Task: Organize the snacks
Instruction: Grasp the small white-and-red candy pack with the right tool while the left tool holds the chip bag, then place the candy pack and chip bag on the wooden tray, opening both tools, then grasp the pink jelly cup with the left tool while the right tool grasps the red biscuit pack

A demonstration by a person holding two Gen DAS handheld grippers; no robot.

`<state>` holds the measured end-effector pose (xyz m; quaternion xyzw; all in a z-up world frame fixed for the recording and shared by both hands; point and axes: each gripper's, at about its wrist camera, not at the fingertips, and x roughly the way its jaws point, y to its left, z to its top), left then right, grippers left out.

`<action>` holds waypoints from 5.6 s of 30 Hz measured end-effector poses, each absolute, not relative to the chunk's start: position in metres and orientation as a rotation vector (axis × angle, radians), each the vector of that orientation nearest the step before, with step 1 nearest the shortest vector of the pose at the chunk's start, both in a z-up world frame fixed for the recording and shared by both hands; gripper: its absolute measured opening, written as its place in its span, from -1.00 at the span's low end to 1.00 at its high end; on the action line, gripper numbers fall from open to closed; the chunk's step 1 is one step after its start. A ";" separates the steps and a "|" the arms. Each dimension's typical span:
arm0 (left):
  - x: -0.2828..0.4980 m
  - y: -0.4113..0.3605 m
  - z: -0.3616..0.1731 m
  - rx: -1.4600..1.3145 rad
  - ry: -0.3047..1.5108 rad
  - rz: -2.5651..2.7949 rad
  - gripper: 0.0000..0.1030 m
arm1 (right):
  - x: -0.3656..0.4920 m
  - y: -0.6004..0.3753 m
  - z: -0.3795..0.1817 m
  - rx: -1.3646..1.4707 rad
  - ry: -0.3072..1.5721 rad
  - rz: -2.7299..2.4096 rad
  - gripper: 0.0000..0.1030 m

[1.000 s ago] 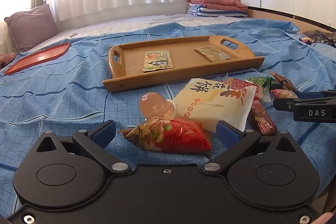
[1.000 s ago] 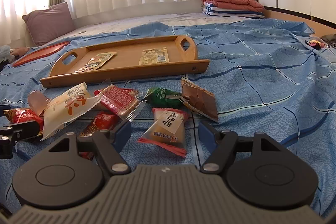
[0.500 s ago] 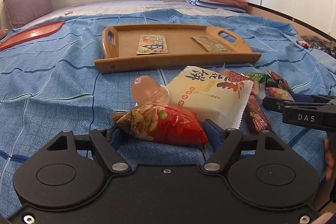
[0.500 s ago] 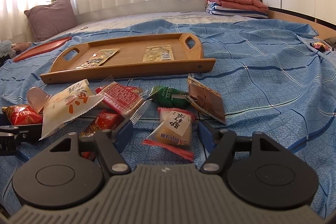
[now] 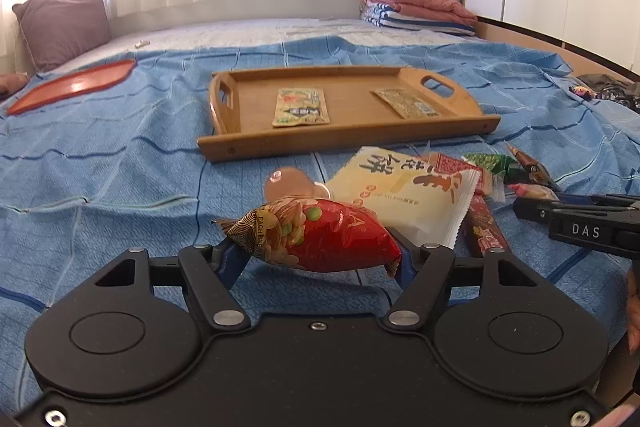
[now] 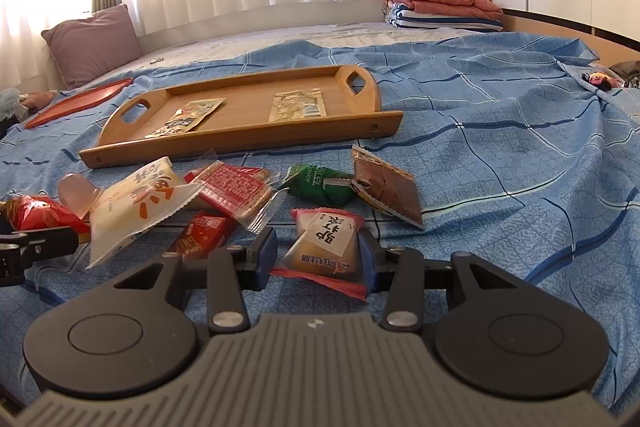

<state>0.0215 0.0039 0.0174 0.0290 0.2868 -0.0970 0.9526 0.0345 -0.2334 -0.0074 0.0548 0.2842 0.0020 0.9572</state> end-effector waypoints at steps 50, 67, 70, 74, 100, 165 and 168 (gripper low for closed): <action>0.098 0.014 0.088 0.017 0.495 -0.166 0.30 | 0.043 -0.223 0.050 0.082 0.502 0.065 -0.91; 0.136 0.026 0.063 -0.006 0.557 -0.127 0.30 | 0.044 -0.220 0.010 0.030 0.661 0.039 0.42; 0.136 0.027 0.062 -0.004 0.554 -0.126 0.30 | 0.046 -0.221 0.003 0.075 0.707 0.064 0.11; 0.139 0.028 0.064 -0.002 0.548 -0.121 0.30 | 0.046 -0.219 0.010 0.087 0.709 0.052 -0.37; 0.265 0.025 0.058 -0.078 0.726 -0.095 0.30 | 0.221 -0.222 0.059 0.184 0.686 0.254 -0.37; 0.124 0.023 0.058 0.003 0.623 -0.224 0.91 | 0.148 -0.212 0.035 -0.025 0.693 0.223 0.47; 0.112 0.023 0.053 0.016 0.624 -0.221 0.91 | 0.139 -0.212 0.031 -0.043 0.701 0.230 0.47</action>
